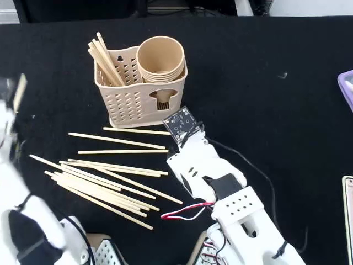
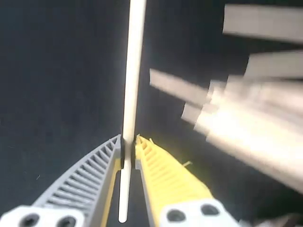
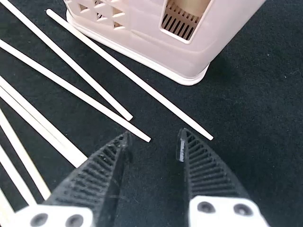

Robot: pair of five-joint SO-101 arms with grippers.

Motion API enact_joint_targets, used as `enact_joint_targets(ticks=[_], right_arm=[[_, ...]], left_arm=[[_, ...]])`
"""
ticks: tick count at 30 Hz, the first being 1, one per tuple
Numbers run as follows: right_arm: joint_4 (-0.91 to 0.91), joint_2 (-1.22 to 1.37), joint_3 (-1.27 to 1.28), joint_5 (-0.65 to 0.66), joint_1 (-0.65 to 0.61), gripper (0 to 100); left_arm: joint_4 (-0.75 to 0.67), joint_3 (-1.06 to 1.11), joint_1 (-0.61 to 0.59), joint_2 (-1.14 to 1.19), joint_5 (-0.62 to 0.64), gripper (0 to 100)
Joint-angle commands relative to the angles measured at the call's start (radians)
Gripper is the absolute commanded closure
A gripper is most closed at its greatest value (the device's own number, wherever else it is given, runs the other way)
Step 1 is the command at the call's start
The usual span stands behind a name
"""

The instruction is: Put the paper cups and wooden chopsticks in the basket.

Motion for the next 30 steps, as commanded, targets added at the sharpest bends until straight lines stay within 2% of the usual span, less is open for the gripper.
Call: enact_joint_targets(ticks=[1, 6, 12, 18, 23, 26, 30], right_arm=[[-0.025, -0.001, -0.004, 0.002, 0.011, 83.2], [-0.044, 0.002, -0.001, 0.002, 0.012, 83.2], [-0.044, -0.001, 0.008, 0.002, 0.011, 83.2], [-0.044, -0.001, 0.012, 0.002, 0.011, 83.2], [-0.044, -0.001, 0.010, 0.002, 0.011, 83.2], [-0.044, -0.001, 0.008, 0.002, 0.011, 83.2], [-0.044, -0.001, 0.005, 0.002, 0.011, 83.2]], left_arm=[[0.003, -0.219, 0.188, -0.028, 0.362, 97], [-0.055, -0.387, 0.414, -0.015, 0.674, 97], [-0.334, -0.380, 0.645, -0.012, 0.856, 97], [-0.740, -0.165, 0.769, 0.028, 0.914, 97], [-1.014, 0.013, 0.794, 0.025, 0.913, 97], [-1.119, 0.108, 0.792, 0.031, 0.913, 97], [-1.174, 0.206, 0.794, 0.023, 0.913, 97]])
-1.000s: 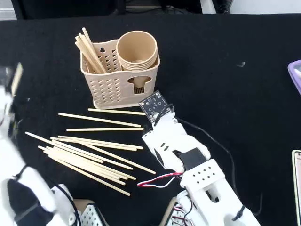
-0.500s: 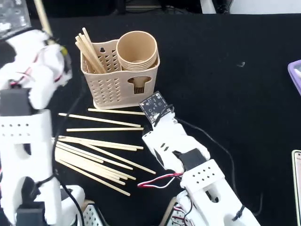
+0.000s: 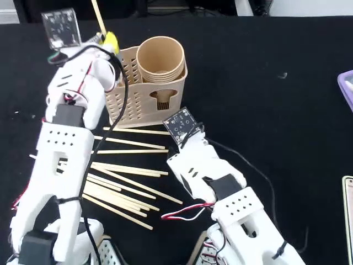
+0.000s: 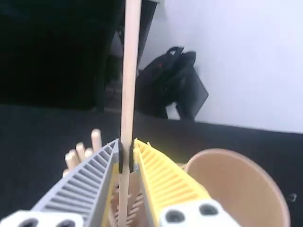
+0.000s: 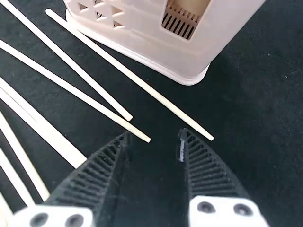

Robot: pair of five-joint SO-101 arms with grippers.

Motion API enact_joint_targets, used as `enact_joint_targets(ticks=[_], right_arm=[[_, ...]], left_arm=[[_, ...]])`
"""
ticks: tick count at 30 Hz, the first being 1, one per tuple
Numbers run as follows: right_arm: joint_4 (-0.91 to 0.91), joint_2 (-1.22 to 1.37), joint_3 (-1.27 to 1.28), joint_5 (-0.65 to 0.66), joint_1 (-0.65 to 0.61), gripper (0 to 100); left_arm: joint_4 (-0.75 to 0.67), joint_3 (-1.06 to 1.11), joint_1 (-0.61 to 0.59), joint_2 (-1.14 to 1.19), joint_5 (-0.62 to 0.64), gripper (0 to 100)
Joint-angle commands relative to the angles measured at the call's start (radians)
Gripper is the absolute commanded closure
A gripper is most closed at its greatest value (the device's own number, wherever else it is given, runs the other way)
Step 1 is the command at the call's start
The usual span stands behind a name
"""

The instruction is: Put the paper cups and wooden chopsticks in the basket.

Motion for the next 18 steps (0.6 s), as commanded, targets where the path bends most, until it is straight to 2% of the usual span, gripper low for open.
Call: enact_joint_targets(ticks=[1, 3, 7, 14, 18], right_arm=[[-0.025, -0.001, -0.010, 0.002, 0.011, 83.2], [-0.025, -0.001, -0.010, 0.002, 0.011, 83.2], [-0.025, -0.001, -0.010, 0.002, 0.011, 83.2], [-0.025, -0.001, -0.008, 0.002, 0.011, 83.2], [-0.025, -0.001, -0.007, 0.002, 0.011, 83.2]], left_arm=[[-0.051, 0.028, 0.012, -0.014, 0.009, 97], [-0.046, 0.042, 0.012, -0.014, 0.009, 95], [0.023, 0.045, 0.013, -0.015, 0.011, 80], [0.115, -0.048, 0.002, -0.091, 0.003, 84], [0.232, -0.088, -0.015, -0.224, 0.000, 84]])
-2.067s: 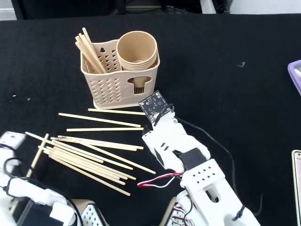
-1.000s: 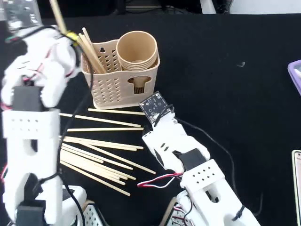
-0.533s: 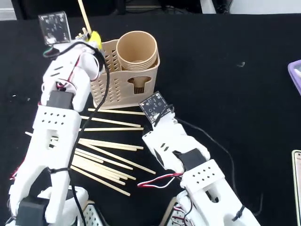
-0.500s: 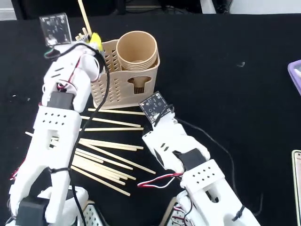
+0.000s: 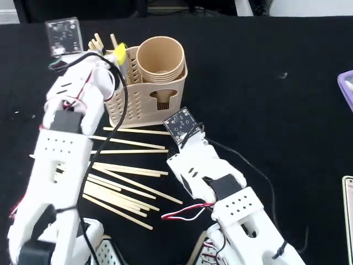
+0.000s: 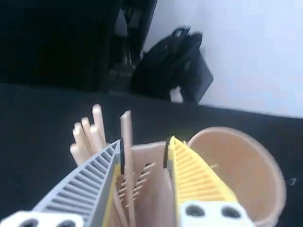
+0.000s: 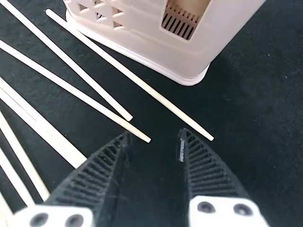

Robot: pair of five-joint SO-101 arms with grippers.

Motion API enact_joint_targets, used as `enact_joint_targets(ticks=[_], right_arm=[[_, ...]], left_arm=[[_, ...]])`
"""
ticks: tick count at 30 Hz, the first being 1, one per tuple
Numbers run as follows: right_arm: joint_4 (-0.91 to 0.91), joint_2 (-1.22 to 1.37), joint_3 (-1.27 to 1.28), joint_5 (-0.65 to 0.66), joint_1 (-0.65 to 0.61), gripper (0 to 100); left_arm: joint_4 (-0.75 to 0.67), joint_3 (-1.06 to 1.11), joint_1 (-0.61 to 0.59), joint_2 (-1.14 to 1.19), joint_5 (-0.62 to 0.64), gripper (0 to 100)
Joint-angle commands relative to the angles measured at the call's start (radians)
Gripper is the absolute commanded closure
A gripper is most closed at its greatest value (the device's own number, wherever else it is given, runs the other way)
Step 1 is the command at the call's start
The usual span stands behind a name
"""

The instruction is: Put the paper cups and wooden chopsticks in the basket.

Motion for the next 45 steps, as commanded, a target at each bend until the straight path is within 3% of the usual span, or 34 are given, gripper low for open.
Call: enact_joint_targets(ticks=[1, 6, 10, 15, 18, 23, 30, 37, 43, 45], right_arm=[[-0.025, -0.001, -0.007, 0.002, 0.009, 83.2], [-0.006, -0.001, -0.018, 0.008, -0.023, 83.2], [0.137, 0.007, -0.124, 0.009, -0.080, 83.0], [0.244, 0.021, -0.228, 0.017, -0.155, 82.9], [0.292, 0.101, -0.288, 0.080, -0.244, 82.9], [0.282, 0.346, -0.389, 0.094, -0.365, 82.9], [0.098, 0.665, -0.433, 0.094, -0.486, 82.8], [0.044, 0.796, -0.443, 0.103, -0.503, 82.8], [0.003, 0.849, -0.449, 0.120, -0.502, 83.4], [0.006, 0.854, -0.449, 0.158, -0.502, 87.7]], left_arm=[[0.100, -0.090, -0.042, -0.153, 0.000, 84], [0.284, -0.022, -0.254, -0.324, 0.000, 84], [0.374, 0.183, -0.458, -0.390, -0.017, 84], [0.322, 0.507, -0.616, -0.390, -0.247, 84], [0.232, 0.668, -0.650, -0.399, -0.295, 84], [0.227, 0.743, -0.671, -0.399, -0.201, 84], [0.216, 0.808, -0.671, -0.400, -0.097, 84], [0.109, 0.865, -0.670, -0.400, -0.032, 84], [0.106, 0.866, -0.662, -0.400, -0.032, 84], [0.100, 0.877, -0.662, -0.400, -0.032, 84]])
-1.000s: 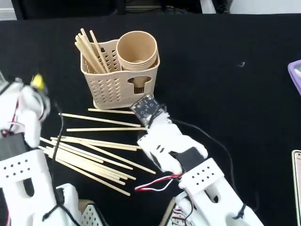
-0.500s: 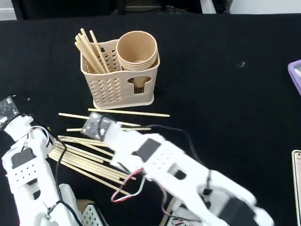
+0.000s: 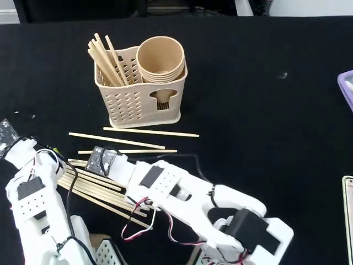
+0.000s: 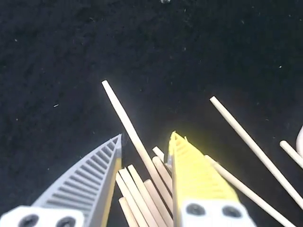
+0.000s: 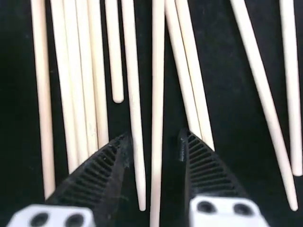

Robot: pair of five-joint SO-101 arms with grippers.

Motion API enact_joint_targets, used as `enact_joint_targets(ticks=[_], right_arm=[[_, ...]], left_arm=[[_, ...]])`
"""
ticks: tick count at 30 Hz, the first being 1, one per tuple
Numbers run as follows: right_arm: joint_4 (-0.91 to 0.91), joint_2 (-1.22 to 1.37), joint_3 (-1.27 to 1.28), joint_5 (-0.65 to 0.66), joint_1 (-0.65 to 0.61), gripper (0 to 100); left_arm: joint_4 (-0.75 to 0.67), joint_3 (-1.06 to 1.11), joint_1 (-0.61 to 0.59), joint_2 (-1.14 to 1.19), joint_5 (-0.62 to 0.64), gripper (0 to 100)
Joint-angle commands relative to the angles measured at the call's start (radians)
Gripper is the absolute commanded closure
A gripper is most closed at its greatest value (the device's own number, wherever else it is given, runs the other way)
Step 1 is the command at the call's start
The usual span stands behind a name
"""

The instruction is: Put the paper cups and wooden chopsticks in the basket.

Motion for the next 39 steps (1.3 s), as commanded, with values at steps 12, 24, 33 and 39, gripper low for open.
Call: enact_joint_targets(ticks=[12, 24, 33, 39], right_arm=[[0.126, 0.005, -0.128, 0.063, 0.055, 98.8], [0.153, -0.369, 0.028, 0.064, 0.126, 98.8], [0.298, -0.852, 0.058, 0.057, 0.242, 98.8], [0.229, -1.090, -0.047, 0.055, 0.267, 98.8]], left_arm=[[-0.025, 0.004, 0.001, -0.017, 0.015, 84], [-0.025, 0.004, -0.001, -0.017, 0.078, 84], [-0.026, 0.004, -0.001, -0.017, 0.080, 84], [-0.026, 0.004, -0.001, -0.017, 0.080, 84]])
